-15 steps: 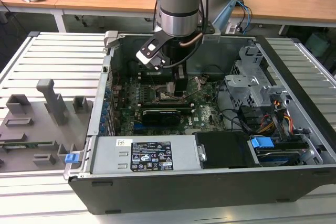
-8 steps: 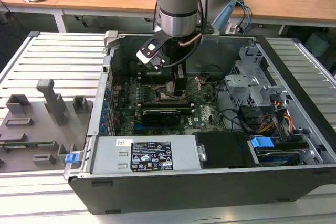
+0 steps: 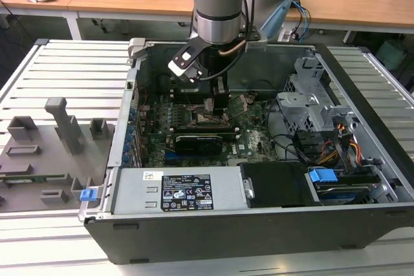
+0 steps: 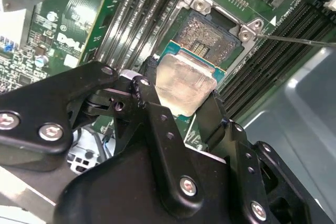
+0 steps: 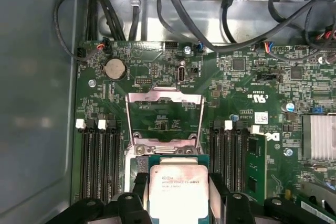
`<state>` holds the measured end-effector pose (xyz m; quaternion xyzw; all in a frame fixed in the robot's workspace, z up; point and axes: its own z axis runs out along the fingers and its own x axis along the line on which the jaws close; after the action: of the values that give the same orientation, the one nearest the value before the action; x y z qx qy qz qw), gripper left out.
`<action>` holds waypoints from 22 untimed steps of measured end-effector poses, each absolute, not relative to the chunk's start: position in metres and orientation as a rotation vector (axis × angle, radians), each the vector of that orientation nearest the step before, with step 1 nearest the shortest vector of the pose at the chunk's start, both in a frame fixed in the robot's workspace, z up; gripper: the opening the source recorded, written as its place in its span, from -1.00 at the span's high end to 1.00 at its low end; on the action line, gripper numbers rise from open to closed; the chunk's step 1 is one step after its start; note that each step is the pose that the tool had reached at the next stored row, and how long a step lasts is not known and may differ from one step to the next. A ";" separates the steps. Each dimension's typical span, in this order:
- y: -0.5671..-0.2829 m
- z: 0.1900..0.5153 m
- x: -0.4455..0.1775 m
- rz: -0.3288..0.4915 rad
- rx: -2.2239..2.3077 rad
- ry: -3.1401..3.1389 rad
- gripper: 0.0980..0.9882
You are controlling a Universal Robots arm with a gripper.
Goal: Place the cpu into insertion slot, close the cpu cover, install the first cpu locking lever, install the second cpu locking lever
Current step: 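Place the cpu into insertion slot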
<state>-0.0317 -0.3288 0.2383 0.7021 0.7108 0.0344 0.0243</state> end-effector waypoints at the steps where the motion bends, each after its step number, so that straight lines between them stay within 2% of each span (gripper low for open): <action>1: -0.328 0.238 -0.032 0.106 2.172 2.199 0.00; 22: -0.320 0.208 -0.045 0.110 2.195 2.184 0.00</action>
<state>-0.0452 -0.3201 0.2082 0.7082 0.7048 0.0355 0.0218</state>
